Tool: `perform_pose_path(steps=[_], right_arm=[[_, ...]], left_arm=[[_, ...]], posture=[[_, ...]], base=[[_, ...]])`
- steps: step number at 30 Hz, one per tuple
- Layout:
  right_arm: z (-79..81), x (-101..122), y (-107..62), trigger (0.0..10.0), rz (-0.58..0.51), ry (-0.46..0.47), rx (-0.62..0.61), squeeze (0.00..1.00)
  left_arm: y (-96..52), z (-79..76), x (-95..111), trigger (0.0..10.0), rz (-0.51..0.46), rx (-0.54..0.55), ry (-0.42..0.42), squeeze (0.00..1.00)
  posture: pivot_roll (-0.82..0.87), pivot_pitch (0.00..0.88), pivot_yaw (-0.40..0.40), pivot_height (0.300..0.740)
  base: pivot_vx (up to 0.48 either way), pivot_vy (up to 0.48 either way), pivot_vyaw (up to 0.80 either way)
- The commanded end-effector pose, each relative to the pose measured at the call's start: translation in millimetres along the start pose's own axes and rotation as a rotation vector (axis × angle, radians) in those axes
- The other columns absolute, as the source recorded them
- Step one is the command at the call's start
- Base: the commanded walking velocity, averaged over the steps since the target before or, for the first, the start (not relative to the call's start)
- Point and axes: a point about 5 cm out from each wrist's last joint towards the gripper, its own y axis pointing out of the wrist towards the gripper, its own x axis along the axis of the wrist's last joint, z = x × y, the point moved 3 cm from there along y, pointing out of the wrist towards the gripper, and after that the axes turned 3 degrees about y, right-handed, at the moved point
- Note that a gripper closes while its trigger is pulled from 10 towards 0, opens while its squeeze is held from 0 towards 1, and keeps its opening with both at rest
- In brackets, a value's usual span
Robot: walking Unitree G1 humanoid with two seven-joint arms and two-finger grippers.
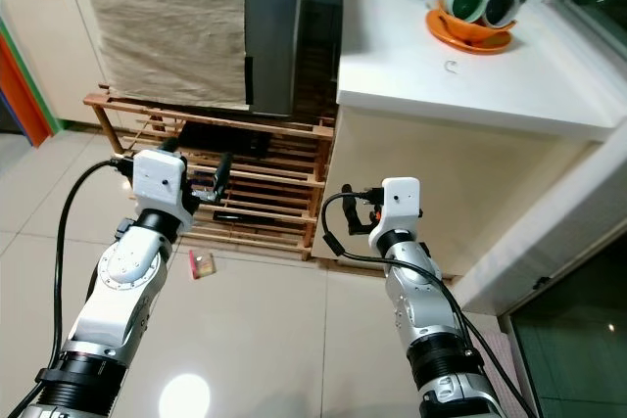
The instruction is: Restocking fridge
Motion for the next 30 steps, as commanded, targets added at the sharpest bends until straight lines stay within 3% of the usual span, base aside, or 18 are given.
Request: perform_pose_path(steps=[1, 12, 16, 18, 21, 23, 28, 30], right_arm=[[-5.9, 1, -1.8, 10.0, -0.014, -0.011, -0.015, 0.0], [-8.3, 2, -2.8, 10.0, -0.041, 0.01, -0.053, 0.0], [-13.6, 14, -8.6, 10.0, -0.13, 0.01, -0.095, 0.0], [-17.0, 21, -17.6, 10.0, -0.176, -0.026, -0.112, 0.0], [-18.9, 22, -23.6, 10.0, -0.181, -0.035, -0.113, 0.0], [-26.2, 14, -41.3, 10.0, -0.166, -0.071, -0.113, 0.0], [-33.4, 2, -54.9, 10.0, -0.125, -0.084, -0.121, 0.0], [-32.3, -4, -59.5, 10.0, -0.099, -0.089, -0.116, 0.0]], left_arm=[[1.0, -7.4, 2, 10.0, 0.004, -0.041, -0.002, 0.0], [6.3, -8.2, 2, 10.0, 0.008, -0.085, -0.001, 0.0], [4.9, -2.3, 1, 10.0, -0.003, -0.05, -0.082, 0.0], [-8.7, 9.1, -7, 10.0, 0.018, 0.013, -0.134, 0.0], [-18.5, 11.7, -13, 10.0, 0.038, 0.024, -0.128, 0.0], [-43.1, 14.4, -28, 10.0, 0.094, 0.036, -0.117, 0.0], [-58.6, 14.1, -35, 10.0, 0.116, 0.033, -0.088, 0.0], [-63.1, 15.1, -44, 10.0, 0.165, 0.049, -0.026, 0.0]], posture=[[0.07, 0.0, -0.068, 0.74], [0.05, 0.0, -0.045, 0.74], [0.04, 0.0, -0.041, 0.74], [0.03, 0.0, -0.043, 0.74], [0.03, 0.0, -0.045, 0.74], [0.03, 0.0, -0.054, 0.74], [0.03, 0.0, -0.063, 0.74], [0.04, 0.0, -0.072, 0.74]], base=[[0.446, 0.0, 0.0], [0.445, 0.0, 0.0], [0.442, 0.0, 0.0], [0.439, 0.0, 0.0], [0.439, 0.0, 0.0], [0.439, 0.0, 0.0], [0.399, 0.0, 0.0], [0.0, 0.0, 0.0]])
